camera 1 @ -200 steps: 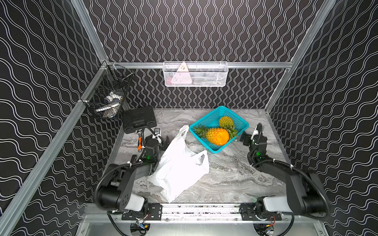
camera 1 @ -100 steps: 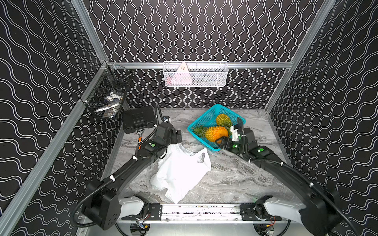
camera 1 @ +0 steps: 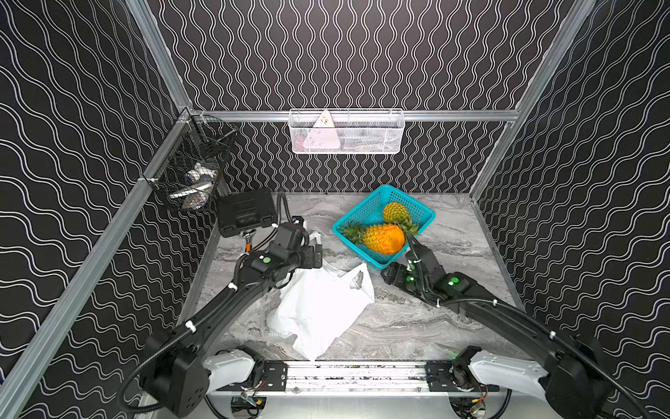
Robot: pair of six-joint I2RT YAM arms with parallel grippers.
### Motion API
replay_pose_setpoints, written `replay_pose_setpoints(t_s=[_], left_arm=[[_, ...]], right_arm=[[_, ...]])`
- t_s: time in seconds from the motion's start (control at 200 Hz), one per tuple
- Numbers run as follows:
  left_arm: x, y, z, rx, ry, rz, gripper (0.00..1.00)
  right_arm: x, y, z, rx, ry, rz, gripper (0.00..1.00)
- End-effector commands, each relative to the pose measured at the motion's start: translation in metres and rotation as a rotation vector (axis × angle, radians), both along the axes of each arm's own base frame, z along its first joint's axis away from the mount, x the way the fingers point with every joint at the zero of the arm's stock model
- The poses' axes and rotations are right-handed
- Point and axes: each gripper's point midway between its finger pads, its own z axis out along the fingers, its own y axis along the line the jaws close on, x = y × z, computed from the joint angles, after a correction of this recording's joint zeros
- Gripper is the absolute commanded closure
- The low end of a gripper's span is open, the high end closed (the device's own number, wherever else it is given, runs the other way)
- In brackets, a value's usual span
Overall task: Place the pineapple into a plastic bag & tie a knot
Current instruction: Pick up the plastic bag at the center of the board.
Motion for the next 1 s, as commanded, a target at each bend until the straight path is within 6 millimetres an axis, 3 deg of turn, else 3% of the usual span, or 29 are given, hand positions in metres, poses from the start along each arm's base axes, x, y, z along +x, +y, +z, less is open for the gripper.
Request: replay_pose_setpoints(t_s=[0.0,0.065,0.15,0.345,0.43,0.591,0.716,0.761,0.841,0.906,0.996], left_arm=[[0.007,0.007,-0.018,0.110,0.111,0.002,0.01],[0.022,0.021,-0.028,0.215,0.156,0.024,0.01],[0.040,0.025,-0.056,0.262,0.272,0.004,0.01],[0.075,0.026,-0.098,0.217,0.395,-0.055,0.01],[0.086,0.036,-0.116,0.224,0.447,-0.049,0.05],[0.102,0.015,-0.132,0.126,0.452,-0.098,0.26],[0.105,0.022,-0.158,0.181,0.500,-0.078,0.65],[0.105,0.022,-0.156,0.175,0.494,-0.079,0.77],[0.108,0.020,-0.131,0.153,0.435,-0.073,1.00],[0.109,0.022,-0.096,0.137,0.355,-0.055,1.00],[0.109,0.019,-0.037,0.082,0.232,-0.045,1.00]], right_arm=[[-0.001,0.040,0.002,0.112,0.041,0.065,0.19],[0.000,0.042,-0.018,0.031,0.071,0.064,0.19],[0.003,0.046,-0.039,0.002,0.091,0.073,0.19],[0.006,0.052,-0.057,-0.049,0.091,0.124,0.20],[0.005,0.053,-0.062,-0.053,0.093,0.139,0.20],[0.007,0.054,-0.058,-0.068,0.059,0.172,0.22],[0.014,0.049,-0.012,-0.101,-0.057,0.205,0.23],[0.020,0.042,0.008,-0.122,-0.112,0.188,0.23],[0.033,0.023,0.043,-0.157,-0.194,0.129,0.23],[0.051,-0.003,0.060,-0.177,-0.201,0.043,0.23],[0.082,-0.041,0.069,-0.183,-0.197,-0.091,0.22]])
